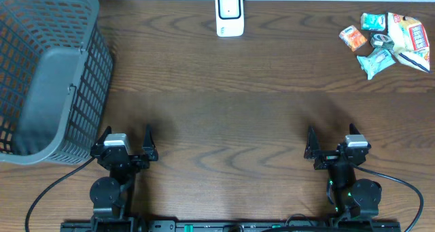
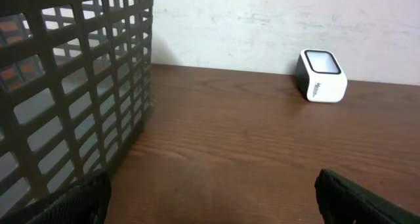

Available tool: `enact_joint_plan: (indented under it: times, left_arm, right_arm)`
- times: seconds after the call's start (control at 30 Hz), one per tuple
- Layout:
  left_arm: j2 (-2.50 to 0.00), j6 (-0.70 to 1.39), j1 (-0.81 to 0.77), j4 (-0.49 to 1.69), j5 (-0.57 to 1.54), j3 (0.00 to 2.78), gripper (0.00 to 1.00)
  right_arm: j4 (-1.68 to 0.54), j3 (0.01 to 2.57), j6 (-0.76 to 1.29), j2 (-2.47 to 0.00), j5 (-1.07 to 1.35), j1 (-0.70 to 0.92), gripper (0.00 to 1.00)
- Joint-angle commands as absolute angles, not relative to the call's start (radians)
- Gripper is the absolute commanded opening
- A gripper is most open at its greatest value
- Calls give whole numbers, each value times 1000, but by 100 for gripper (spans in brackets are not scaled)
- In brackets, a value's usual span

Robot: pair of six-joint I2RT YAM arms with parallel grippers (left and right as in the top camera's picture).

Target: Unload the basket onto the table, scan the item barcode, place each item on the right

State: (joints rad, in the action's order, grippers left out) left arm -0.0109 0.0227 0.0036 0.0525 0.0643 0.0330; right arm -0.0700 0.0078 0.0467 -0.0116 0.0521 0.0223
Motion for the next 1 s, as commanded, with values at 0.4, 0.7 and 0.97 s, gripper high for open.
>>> enact_joint_plan:
  times: [0.4, 0.7, 0.97]
  left_arm:
    - [-1, -6, -1, 70, 63, 4, 98]
    - [-1, 2, -1, 68, 67, 4, 98]
    - [-1, 1, -1, 66, 67, 4, 98]
  right_arm:
    - [-73, 6, 36, -6, 52, 27, 99]
    - [-73, 6, 36, -6, 52, 27, 99]
    - [-73, 6, 36, -6, 52, 27, 99]
